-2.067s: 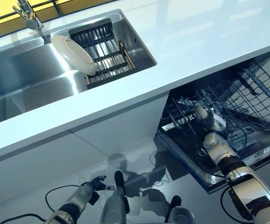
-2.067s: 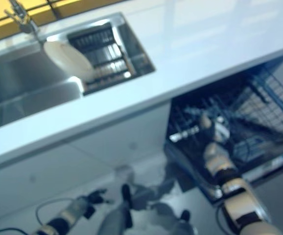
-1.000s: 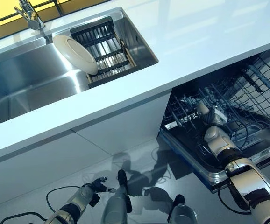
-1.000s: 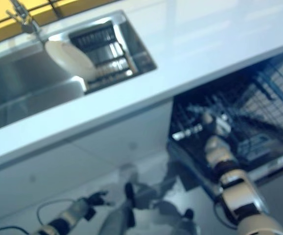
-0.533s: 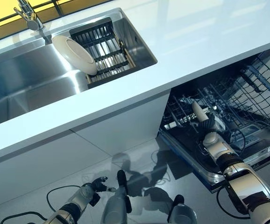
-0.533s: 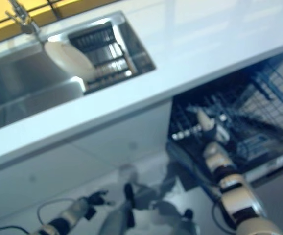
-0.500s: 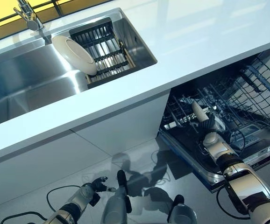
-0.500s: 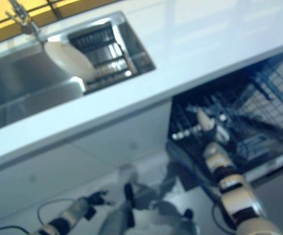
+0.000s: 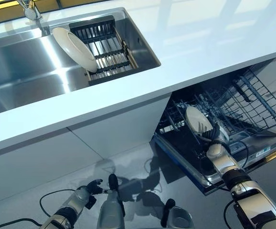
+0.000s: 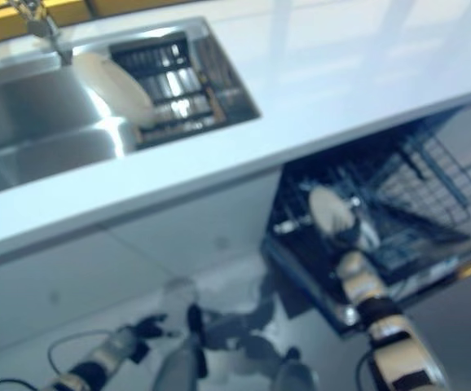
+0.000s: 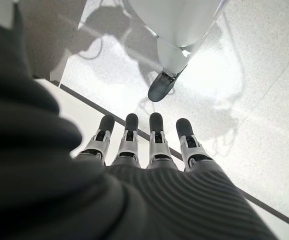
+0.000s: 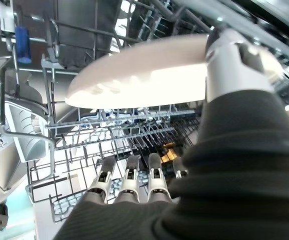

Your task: Take plates into dishwasher

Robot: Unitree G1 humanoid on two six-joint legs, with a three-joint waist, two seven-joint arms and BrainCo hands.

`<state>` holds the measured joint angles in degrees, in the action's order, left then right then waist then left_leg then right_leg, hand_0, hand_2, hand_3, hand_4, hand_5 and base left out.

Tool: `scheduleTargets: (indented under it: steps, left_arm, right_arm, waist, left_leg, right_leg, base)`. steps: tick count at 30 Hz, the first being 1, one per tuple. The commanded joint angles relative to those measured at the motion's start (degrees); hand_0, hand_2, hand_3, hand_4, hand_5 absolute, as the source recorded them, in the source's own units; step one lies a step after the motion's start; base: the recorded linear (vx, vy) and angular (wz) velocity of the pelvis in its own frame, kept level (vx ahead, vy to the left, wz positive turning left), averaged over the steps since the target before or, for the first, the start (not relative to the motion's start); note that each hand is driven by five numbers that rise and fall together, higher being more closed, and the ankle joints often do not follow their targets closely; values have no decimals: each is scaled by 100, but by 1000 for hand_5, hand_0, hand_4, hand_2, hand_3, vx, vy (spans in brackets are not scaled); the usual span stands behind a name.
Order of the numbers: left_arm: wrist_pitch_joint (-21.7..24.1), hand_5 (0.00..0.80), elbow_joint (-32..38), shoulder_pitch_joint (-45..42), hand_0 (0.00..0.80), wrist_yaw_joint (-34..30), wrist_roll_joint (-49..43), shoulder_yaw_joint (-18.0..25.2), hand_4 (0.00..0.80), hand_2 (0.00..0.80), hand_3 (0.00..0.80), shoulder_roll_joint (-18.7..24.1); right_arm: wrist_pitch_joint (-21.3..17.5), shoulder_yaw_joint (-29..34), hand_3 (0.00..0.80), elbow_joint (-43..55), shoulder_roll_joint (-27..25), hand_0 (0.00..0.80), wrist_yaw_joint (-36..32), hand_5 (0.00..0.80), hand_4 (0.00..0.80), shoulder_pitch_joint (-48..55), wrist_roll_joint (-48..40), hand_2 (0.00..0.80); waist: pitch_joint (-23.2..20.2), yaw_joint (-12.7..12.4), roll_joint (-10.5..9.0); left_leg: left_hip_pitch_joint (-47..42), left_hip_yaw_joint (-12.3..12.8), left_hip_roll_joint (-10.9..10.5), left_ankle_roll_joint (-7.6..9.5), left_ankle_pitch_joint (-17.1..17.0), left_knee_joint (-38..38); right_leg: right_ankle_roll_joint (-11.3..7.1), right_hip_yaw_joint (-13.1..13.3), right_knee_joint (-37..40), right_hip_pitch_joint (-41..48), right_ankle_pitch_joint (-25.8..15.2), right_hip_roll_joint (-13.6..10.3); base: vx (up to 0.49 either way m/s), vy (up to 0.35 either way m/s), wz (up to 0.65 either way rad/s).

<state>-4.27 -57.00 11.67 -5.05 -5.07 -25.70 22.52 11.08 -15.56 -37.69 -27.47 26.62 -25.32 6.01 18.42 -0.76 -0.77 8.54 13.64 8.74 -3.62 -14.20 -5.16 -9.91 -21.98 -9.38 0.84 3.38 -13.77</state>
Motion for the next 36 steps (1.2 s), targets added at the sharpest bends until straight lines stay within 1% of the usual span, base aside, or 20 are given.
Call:
scheduleTargets:
  steps: [1, 2, 4, 5, 8, 9, 12, 14, 16, 17, 19, 21, 24, 27, 29, 30, 32, 33, 34, 36]
  left_arm:
    - [-2, 0, 227, -117, 0, 50, -240, 158, 0, 0, 0, -56]
    - [-21, 0, 242, -173, 0, 81, -241, 211, 0, 0, 0, -79]
    - [-36, 0, 269, -300, 0, 105, -263, 343, 0, 0, 0, -106]
    - [-33, 0, 260, -362, 0, 126, -278, 412, 0, 0, 0, -127]
    - [-33, 0, 172, -484, 0, 174, -325, 570, 0, 0, 0, -189]
    - [-38, 0, 153, -497, 0, 182, -328, 590, 0, 0, 0, -199]
    - [7, 0, 3, -584, 0, 282, -304, 669, 0, 0, 0, -259]
    - [-11, 0, -36, -570, 0, 311, -267, 680, 0, 0, 0, -268]
    - [24, 0, -96, -564, 0, 366, -189, 668, 0, 0, 0, -277]
    - [65, 0, -171, -546, 0, 373, -93, 678, 0, 0, 0, -297]
    - [107, 0, -249, -532, 0, 390, 6, 669, 0, 0, 0, -362]
    - [144, 0, -326, -538, 0, 413, 52, 672, 0, 0, 0, -442]
    - [253, 0, -503, -614, 0, 488, 38, 689, 0, 0, 0, -537]
    - [373, 0, -680, -721, 0, 631, 53, 734, 0, 0, 0, -592]
    - [497, 0, -840, -783, 0, 690, 26, 834, 0, 0, 0, -596]
    - [512, 0, -854, -785, 0, 709, 42, 849, 0, 0, 0, -597]
    - [600, 0, -988, -820, 0, 759, 26, 954, 0, 0, 0, -585]
    - [616, 0, -1049, -823, 0, 759, -10, 1010, 0, 0, 0, -568]
    - [596, 0, -1062, -810, 0, 743, -30, 1027, 0, 0, 0, -556]
    - [595, 0, -1120, -752, 0, 672, -86, 1025, 0, 0, 0, -508]
  right_arm:
    - [-811, 284, 0, 803, 84, 0, -238, 0, 0, 307, -698, 0]
    - [-1014, 400, 0, 1112, 135, 0, -334, 0, 0, 513, -926, 0]
    - [-1257, 610, 0, 1643, 220, 0, -489, 0, 0, 914, -1161, 0]
    - [-1517, 739, 0, 1855, 282, 0, -510, 0, 0, 1115, -1391, 0]
    - [-2026, 1107, 0, 2346, 482, 0, -627, 0, 0, 1557, -1958, 0]
    - [-2093, 1165, 0, 2420, 508, 0, -618, 0, 0, 1623, -2063, 0]
    - [-2480, 1469, 0, 2865, 742, 0, -706, 0, 0, 1977, -2695, 0]
    - [-2591, 1581, 0, 3106, 808, 0, -816, 0, 0, 2064, -3004, 0]
    - [-2910, 1645, 0, 3261, 833, 0, -880, 0, 0, 2081, -3091, 0]
    - [-3074, 1729, 0, 3581, 838, 0, -897, 0, 0, 2070, -3086, 0]
    - [-3252, 1818, 0, 3855, 807, 0, -941, 0, 0, 2029, -3137, 0]
    - [-3260, 1896, 0, 4137, 734, 0, -1201, 0, 0, 1940, -3170, 0]
    - [-3330, 2001, 0, 4538, 406, 0, -1557, 0, 0, 1717, -3076, 0]
    - [-3470, 2003, 0, 4896, 17, 0, -1825, 0, 0, 1403, -2870, 0]
    - [-3372, 2000, 0, 5103, -264, 0, -2030, 0, 0, 1127, -2805, 0]
    - [-3365, 1999, 0, 5123, -290, 0, -2065, 0, 0, 1100, -2796, 0]
    - [-3214, 1983, 0, 5267, -537, 0, -2336, 0, 0, 833, -2807, 0]
    - [-3058, 1929, 0, 5291, -673, 0, -2504, 0, 0, 613, -2724, 0]
    - [-2997, 1892, 0, 5290, -739, 0, -2572, 0, 0, 518, -2631, 0]
    - [-2818, 1752, 0, 5266, -880, 0, -2705, 0, 0, 252, -2407, 0]
  waist:
    - [-126, -12, 84]
    - [-163, 27, 64]
    - [-227, 101, 39]
    - [-264, 150, 22]
    - [-372, 266, -15]
    - [-394, 288, -20]
    - [-556, 407, -34]
    - [-637, 452, -24]
    - [-675, 482, -14]
    - [-726, 504, 10]
    - [-768, 509, 44]
    - [-814, 485, 77]
    - [-882, 405, 81]
    - [-961, 279, 53]
    - [-1014, 201, 27]
    - [-1025, 195, 29]
    - [-1083, 107, -14]
    - [-1109, 25, -71]
    - [-1115, -12, -102]
    - [-1129, -105, -180]
  left_leg:
    - [-842, 252, -105, 46, 942, 16]
    - [-871, 281, -87, 43, 942, 16]
    - [-921, 323, -60, 37, 948, 16]
    - [-947, 345, -46, 34, 947, 16]
    - [-1006, 408, -5, 17, 945, 16]
    - [-1019, 421, 2, 13, 945, 16]
    - [-1078, 507, 42, -7, 944, 16]
    - [-1098, 534, 65, -20, 934, 16]
    - [-1118, 550, 85, -33, 926, 16]
    - [-1143, 565, 114, -62, 908, 16]
    - [-1180, 558, 137, -91, 902, 16]
    - [-1198, 536, 154, -111, 907, 16]
    - [-1225, 466, 154, -143, 939, 16]
    - [-1241, 397, 119, -155, 992, 16]
    - [-1260, 368, 92, -157, 1026, 16]
    - [-1242, 363, 93, -153, 1015, 16]
    - [-1265, 327, 28, -119, 1072, 16]
    - [-1291, 282, -71, -50, 1148, 16]
    - [-1290, 254, -128, -2, 1168, 16]
    - [-1246, 193, -278, 128, 1198, 16]
  right_leg:
    - [-175, 389, -311, -595, -940, -107]
    - [-174, 395, -265, -557, -922, -73]
    - [-167, 425, -204, -500, -872, -4]
    - [-166, 442, -165, -469, -859, 26]
    - [-157, 472, -56, -368, -785, 111]
    - [-156, 474, -38, -348, -772, 121]
    - [-154, 497, -1, -247, -682, 177]
    - [-129, 502, -11, -197, -619, 209]
    - [-100, 499, -16, -169, -573, 237]
    - [-43, 484, 44, -100, -489, 277]
    - [33, 457, 127, 4, -379, 329]
    - [111, 422, 222, 104, -268, 387]
    - [202, 358, 418, 260, -158, 455]
    - [234, 285, 572, 384, -150, 459]
    - [233, 222, 630, 462, -154, 418]
    - [238, 214, 645, 455, -174, 419]
    - [214, 146, 653, 527, -173, 345]
    - [131, 106, 525, 559, -204, 214]
    - [74, 101, 412, 557, -243, 132]
    - [-40, 128, 30, 508, -423, -113]
  base:
    - [0, 0, 0]
    - [-24, 0, -6]
    - [-20, 0, -6]
    - [-25, -9, -12]
    - [-35, -20, -9]
    - [-49, -29, -10]
    - [-70, -35, -12]
    - [-86, -44, -15]
    - [-72, -36, -5]
    - [-46, -21, -8]
    - [-22, -12, -8]
    - [3, -1, 2]
    - [31, 16, 12]
    - [110, 90, 12]
    - [134, 130, 6]
    - [138, 158, 6]
    - [206, 235, 10]
    - [251, 298, 21]
    - [250, 322, 29]
    - [214, 300, 25]
